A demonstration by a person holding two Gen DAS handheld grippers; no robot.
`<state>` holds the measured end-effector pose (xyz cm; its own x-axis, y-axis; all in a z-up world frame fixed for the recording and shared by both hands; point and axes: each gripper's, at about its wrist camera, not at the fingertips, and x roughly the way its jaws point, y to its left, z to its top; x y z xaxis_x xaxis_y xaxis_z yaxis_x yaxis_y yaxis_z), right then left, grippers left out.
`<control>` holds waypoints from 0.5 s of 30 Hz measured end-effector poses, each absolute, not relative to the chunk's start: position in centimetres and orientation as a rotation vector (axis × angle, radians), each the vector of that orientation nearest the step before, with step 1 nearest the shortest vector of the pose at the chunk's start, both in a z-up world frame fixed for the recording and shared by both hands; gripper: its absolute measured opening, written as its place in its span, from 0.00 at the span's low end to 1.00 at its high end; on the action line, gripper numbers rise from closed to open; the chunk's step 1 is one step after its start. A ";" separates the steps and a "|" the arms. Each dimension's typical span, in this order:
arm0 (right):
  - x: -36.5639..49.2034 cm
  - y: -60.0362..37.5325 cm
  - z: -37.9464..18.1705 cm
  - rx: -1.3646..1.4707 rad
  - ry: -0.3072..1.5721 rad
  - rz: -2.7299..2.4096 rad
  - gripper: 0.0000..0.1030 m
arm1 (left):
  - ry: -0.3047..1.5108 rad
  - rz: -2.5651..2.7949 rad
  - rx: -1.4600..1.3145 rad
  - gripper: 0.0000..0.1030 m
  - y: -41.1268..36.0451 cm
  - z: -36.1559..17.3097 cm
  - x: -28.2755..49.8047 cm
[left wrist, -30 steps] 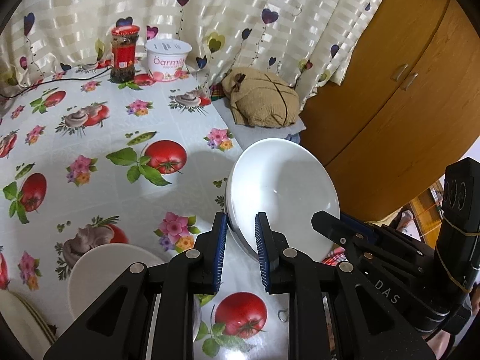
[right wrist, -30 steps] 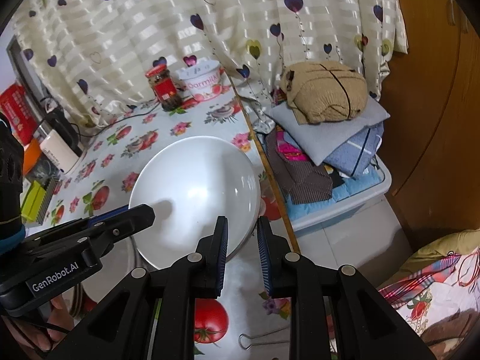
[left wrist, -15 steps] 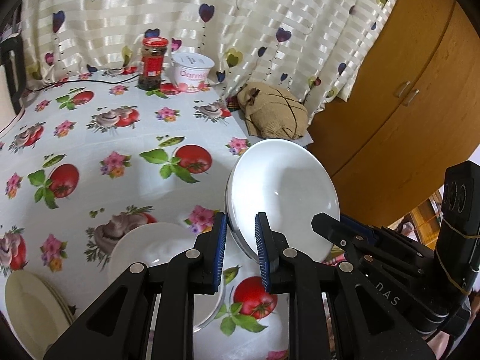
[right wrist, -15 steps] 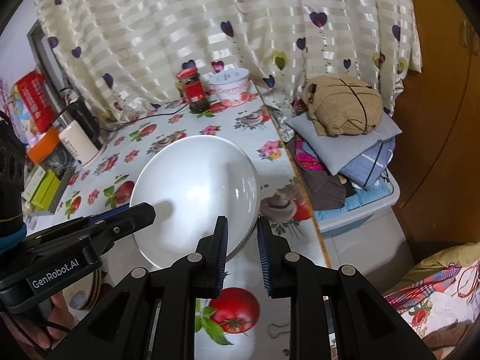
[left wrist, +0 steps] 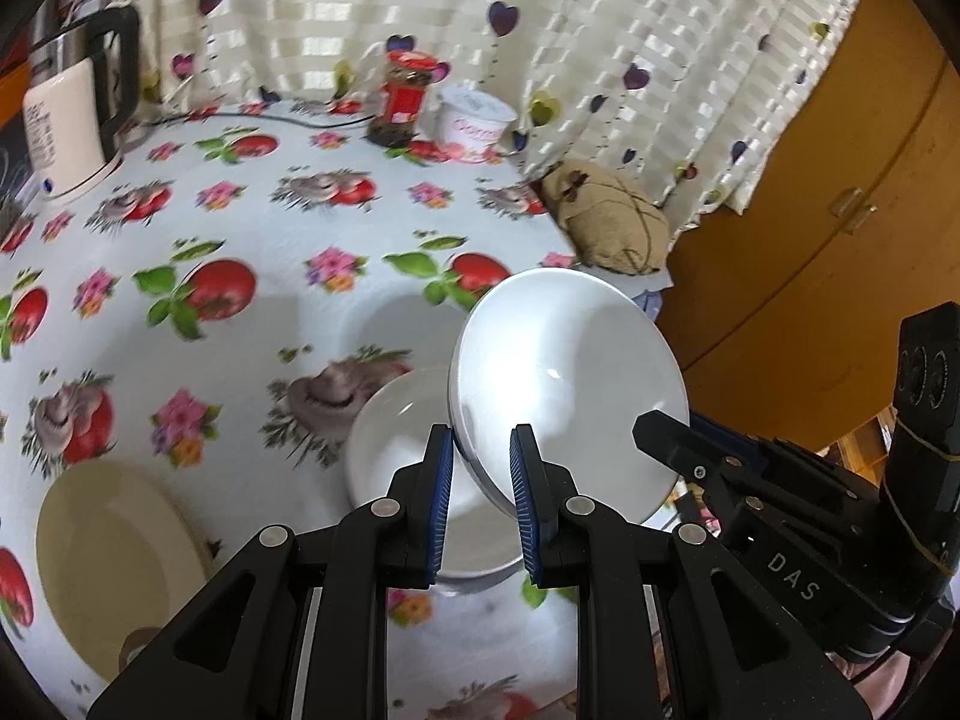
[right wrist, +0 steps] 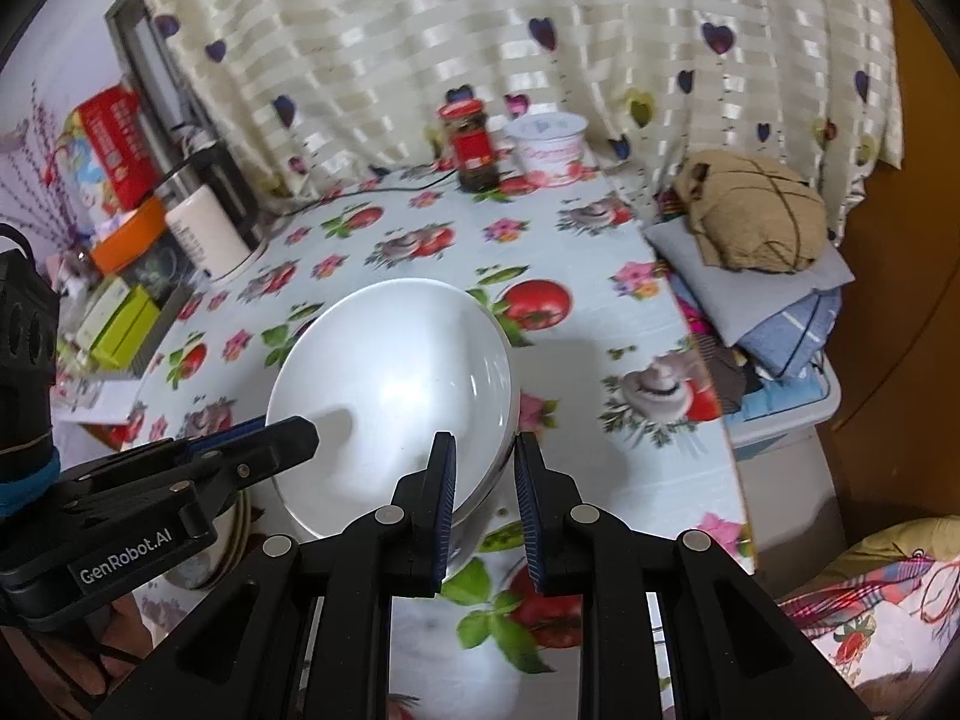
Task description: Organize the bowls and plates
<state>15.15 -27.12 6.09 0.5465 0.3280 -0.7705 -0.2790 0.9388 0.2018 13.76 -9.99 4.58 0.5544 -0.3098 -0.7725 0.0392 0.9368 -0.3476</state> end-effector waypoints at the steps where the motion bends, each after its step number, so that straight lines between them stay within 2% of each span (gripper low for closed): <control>1: 15.0 -26.8 5.9 0.055 0.930 0.367 0.19 | 0.969 -0.203 -0.309 0.20 -9.7 4.5 13.6; 15: 14.9 -24.4 3.0 0.048 1.027 0.426 0.19 | 1.046 -0.151 -0.345 0.20 -7.9 2.1 13.0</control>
